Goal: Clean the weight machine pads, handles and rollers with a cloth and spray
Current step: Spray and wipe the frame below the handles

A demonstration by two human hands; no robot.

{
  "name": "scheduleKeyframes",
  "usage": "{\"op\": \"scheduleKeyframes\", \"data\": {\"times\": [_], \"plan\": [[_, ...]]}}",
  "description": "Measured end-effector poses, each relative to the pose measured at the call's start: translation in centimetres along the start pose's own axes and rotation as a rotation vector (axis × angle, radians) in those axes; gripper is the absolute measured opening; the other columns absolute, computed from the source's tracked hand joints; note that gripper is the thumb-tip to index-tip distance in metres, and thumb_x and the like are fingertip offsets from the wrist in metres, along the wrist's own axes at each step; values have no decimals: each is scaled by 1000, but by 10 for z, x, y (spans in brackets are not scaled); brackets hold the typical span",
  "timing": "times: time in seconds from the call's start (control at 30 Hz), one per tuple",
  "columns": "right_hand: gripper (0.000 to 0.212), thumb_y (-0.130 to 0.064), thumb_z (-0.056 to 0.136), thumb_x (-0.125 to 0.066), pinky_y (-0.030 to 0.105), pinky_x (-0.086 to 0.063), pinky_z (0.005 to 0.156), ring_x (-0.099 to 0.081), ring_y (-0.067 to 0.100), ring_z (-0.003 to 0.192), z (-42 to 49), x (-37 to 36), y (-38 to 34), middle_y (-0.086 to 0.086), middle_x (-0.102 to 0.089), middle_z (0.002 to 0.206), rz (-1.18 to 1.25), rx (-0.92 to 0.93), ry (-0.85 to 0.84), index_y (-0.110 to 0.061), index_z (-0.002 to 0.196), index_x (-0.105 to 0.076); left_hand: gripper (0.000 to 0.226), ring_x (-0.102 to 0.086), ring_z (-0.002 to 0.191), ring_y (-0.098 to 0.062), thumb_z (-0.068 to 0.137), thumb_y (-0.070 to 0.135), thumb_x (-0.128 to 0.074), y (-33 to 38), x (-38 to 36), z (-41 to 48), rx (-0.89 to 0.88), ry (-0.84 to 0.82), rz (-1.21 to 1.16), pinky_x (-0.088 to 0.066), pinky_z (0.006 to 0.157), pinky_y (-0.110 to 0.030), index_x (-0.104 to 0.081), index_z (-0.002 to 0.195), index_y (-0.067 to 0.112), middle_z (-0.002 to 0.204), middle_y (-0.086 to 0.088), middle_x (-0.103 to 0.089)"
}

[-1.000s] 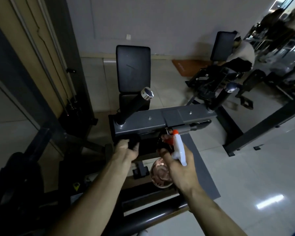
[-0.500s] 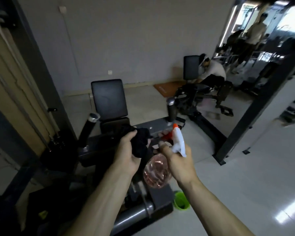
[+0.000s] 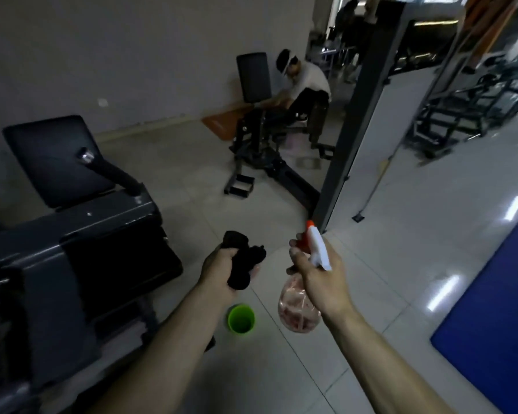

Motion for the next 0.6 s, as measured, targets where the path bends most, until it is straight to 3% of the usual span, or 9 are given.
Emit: {"op": "scheduleKeyframes", "data": {"times": [0.07, 0.13, 0.23, 0.3, 0.33, 0.4, 0.47, 0.53, 0.6], "plan": [[39, -12, 99, -68, 25, -59, 68, -71, 29, 87, 30, 3, 20, 0, -71, 100, -6, -39, -32, -44, 119, -62, 12, -72, 56, -22, 99, 8, -51, -7, -11, 21, 20, 45, -35, -57, 47, -29, -61, 103, 3, 92, -16, -66], [37, -13, 98, -69, 34, -63, 72, -70, 33, 89, 64, -4, 36, 2, -68, 89, -46, -67, -87, -49, 109, -67, 20, -71, 59, -25, 98, 24, -54, -7, -23, 46, 42, 71, -78, -54, 50, -29, -61, 99, 6, 87, -13, -66], [45, -16, 98, -70, 54, -60, 82, -67, 36, 92, 124, -20, 50, 10, -69, 97, -111, -59, -178, -61, 98, -68, 46, -70, 59, -28, 101, 50, -50, 6, -42, 97, 42, 103, -169, -51, 50, -27, -63, 98, 6, 81, -14, -67], [34, -17, 99, -69, 41, -62, 77, -66, 28, 82, 175, -30, 57, 8, -67, 90, -128, -59, -236, -50, 106, -69, 57, -71, 54, -26, 102, 58, -47, 22, -59, 136, 24, 133, -181, -51, 47, -25, -65, 104, 4, 76, -14, -71], [29, -17, 100, -68, 23, -59, 70, -64, 16, 74, 202, -33, 58, 0, -65, 77, -139, -55, -258, -44, 112, -68, 55, -72, 57, -26, 103, 57, -47, 33, -70, 154, 27, 140, -175, -51, 49, -25, -65, 104, 5, 75, -14, -72], [23, -14, 101, -65, 8, -47, 66, -54, 0, 63, 252, -36, 54, -20, -53, 59, -178, -50, -288, -20, 124, -65, 43, -73, 64, -28, 103, 47, -53, 55, -94, 185, 44, 143, -185, -53, 54, -29, -65, 101, 5, 72, -14, -74], [20, -10, 102, -63, 9, -44, 60, -49, -2, 54, 305, -43, 46, -24, -48, 53, -215, -55, -321, -5, 121, -61, 33, -73, 68, -28, 102, 35, -59, 85, -115, 215, 18, 157, -168, -55, 63, -33, -67, 98, 4, 71, -13, -74], [4, -9, 102, -62, 13, -45, 54, -48, -1, 47, 351, -53, 33, -21, -46, 48, -183, -76, -347, -12, 105, -61, 25, -74, 75, -31, 100, 28, -63, 115, -131, 242, -14, 168, -176, -57, 59, -34, -69, 99, 4, 87, -16, -75], [13, -14, 102, -64, 20, -49, 55, -50, 0, 46, 397, -72, 22, -17, -47, 48, -140, -79, -358, -24, 95, -60, 21, -74, 83, -33, 98, 23, -65, 149, -139, 266, -55, 195, -215, -57, 53, -33, -68, 106, 3, 104, -19, -71]]}}
Point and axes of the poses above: each hand's wrist, its own z-axis towards the middle knuckle, its own x-axis out of the back of the hand, y = z × x, the point moved 5 cm from there along z, towards the middle knuckle
